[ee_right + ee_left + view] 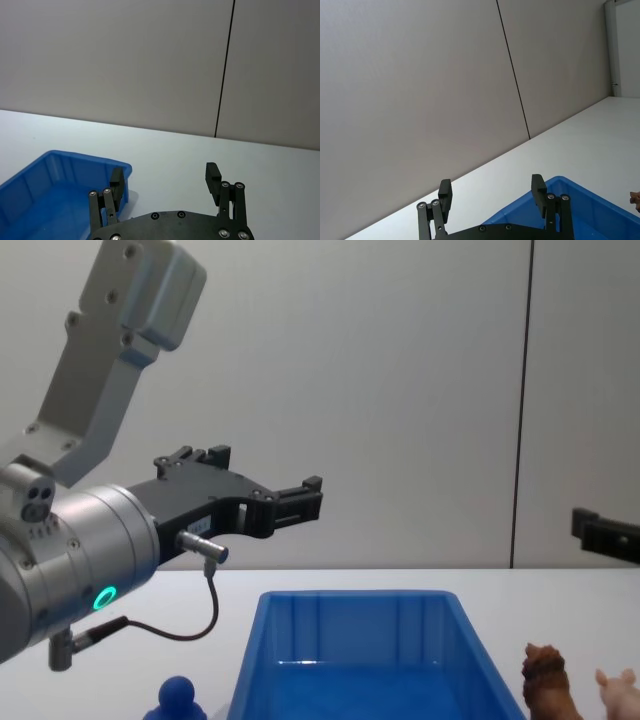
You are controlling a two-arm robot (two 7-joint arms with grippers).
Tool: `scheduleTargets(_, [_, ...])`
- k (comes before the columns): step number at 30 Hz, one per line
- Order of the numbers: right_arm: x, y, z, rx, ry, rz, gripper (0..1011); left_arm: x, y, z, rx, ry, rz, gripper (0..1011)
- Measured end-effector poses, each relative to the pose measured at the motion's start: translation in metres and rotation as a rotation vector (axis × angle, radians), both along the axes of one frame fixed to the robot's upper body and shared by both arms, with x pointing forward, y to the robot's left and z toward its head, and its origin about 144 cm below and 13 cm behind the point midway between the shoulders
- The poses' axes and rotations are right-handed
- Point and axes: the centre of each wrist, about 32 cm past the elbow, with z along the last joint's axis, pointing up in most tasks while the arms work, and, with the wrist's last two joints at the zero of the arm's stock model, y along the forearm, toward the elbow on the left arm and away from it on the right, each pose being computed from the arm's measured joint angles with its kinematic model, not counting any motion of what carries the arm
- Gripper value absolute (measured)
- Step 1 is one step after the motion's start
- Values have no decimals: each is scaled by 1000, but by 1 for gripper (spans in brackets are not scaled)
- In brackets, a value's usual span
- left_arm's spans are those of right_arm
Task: Pick up the two dolls from the table and place them into the box.
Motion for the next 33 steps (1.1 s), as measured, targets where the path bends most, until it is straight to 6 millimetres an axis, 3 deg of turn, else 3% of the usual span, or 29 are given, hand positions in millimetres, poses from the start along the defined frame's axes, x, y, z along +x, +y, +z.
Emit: scheduleTargets(33, [-29, -2, -33, -128, 193, -91, 1001, 0, 0, 0, 0, 0, 0, 1001])
